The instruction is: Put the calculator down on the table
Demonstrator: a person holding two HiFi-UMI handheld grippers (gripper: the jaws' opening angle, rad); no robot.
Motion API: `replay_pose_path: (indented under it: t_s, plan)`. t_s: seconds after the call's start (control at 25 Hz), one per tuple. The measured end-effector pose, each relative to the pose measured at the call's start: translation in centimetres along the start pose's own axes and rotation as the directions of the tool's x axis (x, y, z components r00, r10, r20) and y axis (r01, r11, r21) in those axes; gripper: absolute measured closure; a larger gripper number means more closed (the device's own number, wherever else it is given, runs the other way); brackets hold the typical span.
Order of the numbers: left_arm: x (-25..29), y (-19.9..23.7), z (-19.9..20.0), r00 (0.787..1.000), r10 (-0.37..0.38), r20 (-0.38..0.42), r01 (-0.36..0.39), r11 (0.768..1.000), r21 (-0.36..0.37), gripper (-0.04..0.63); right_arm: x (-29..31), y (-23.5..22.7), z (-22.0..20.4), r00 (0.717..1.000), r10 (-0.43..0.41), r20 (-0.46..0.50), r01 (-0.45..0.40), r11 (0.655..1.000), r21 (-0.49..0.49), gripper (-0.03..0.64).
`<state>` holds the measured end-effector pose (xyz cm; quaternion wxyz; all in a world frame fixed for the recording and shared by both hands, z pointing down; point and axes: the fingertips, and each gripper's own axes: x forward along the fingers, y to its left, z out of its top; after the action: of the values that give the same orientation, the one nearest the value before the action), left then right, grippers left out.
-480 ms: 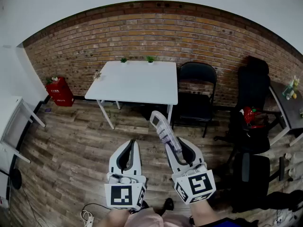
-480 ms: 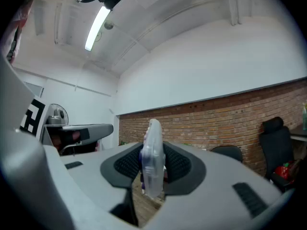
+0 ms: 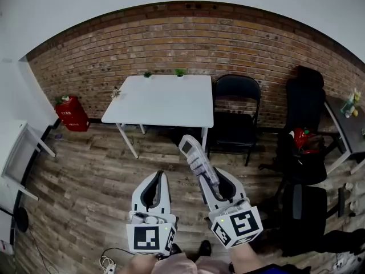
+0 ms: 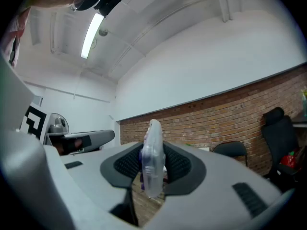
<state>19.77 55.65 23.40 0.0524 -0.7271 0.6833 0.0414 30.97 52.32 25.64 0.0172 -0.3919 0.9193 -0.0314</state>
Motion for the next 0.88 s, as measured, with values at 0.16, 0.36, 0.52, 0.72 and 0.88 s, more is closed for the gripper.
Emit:
replay_pose_path:
  t_s: [0.16, 0.36, 0.52, 0.72, 0.88]
  plan:
    - [0.3, -0.5, 0.0, 1.0, 0.006, -0.008, -0.006, 1.0, 0.001, 0.585, -0.4, -0.8, 0.2, 1.0, 0.007, 0.007, -0.007, 1.0, 0.027, 0.489]
    - [0.7, -2.4, -0.5, 1.0, 0.021, -0.017, -0.021, 1.0, 0.001, 0.584, -1.4, -2.8, 0.0, 1.0, 0.014, -0.001, -0.014, 1.0, 0.026, 0.489]
    - [1.1, -3.9, -1.0, 0.999, 0.045, -0.025, -0.045, 0.999, 0.003, 0.584, -2.0, -4.5, -0.3, 1.0, 0.03, -0.005, -0.03, 0.999, 0.031, 0.489]
    - [0.9, -4.6, -1.6, 0.994, 0.102, -0.031, -0.102, 0.995, 0.007, 0.585, -2.1, -5.9, -0.8, 0.997, 0.074, -0.008, -0.073, 0.997, 0.038, 0.489]
    - [0.9, -4.4, -2.9, 0.989, 0.134, -0.065, -0.133, 0.991, 0.015, 0.584, -1.6, -6.8, -2.0, 0.995, 0.091, -0.035, -0.089, 0.994, 0.056, 0.489]
